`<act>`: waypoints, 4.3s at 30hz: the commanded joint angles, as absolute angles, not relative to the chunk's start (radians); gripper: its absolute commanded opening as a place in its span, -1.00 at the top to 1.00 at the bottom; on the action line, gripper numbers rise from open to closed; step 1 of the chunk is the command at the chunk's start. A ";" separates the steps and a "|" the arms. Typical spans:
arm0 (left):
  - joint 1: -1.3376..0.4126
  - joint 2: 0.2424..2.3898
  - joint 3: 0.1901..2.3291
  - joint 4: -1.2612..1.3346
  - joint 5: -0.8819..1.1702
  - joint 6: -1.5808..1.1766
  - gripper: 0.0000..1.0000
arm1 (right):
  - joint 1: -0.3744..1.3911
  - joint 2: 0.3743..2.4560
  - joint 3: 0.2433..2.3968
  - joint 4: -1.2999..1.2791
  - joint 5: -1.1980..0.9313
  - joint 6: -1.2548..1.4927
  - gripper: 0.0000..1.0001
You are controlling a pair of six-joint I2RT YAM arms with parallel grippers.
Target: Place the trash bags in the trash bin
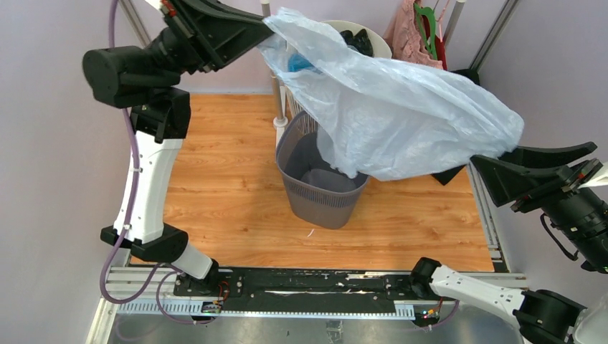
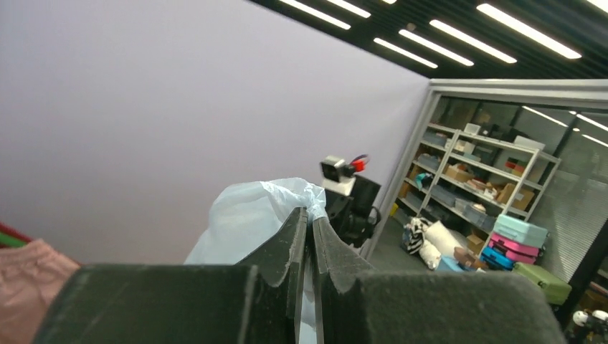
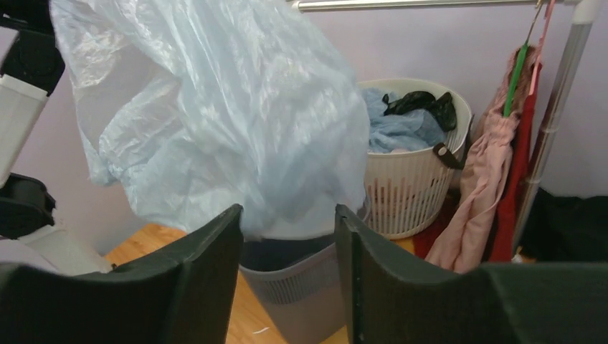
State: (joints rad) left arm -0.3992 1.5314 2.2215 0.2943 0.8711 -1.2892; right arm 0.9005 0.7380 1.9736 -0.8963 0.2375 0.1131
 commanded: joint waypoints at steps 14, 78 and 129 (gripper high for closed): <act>-0.348 1.665 2.389 0.562 0.742 -1.481 0.79 | 0.919 1.071 2.282 -0.963 -0.076 0.142 -0.49; -0.270 1.103 1.826 -0.053 0.568 -0.716 -0.76 | 1.279 1.521 2.256 -0.240 1.047 -0.489 1.00; -0.341 0.769 0.853 0.267 0.518 -1.347 -0.18 | 1.256 1.596 2.319 0.168 0.782 -0.313 1.00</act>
State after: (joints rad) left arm -0.3065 0.7319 0.8066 0.2298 0.5484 -1.3468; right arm 1.2671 1.6188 2.2856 0.1516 0.8032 -0.3557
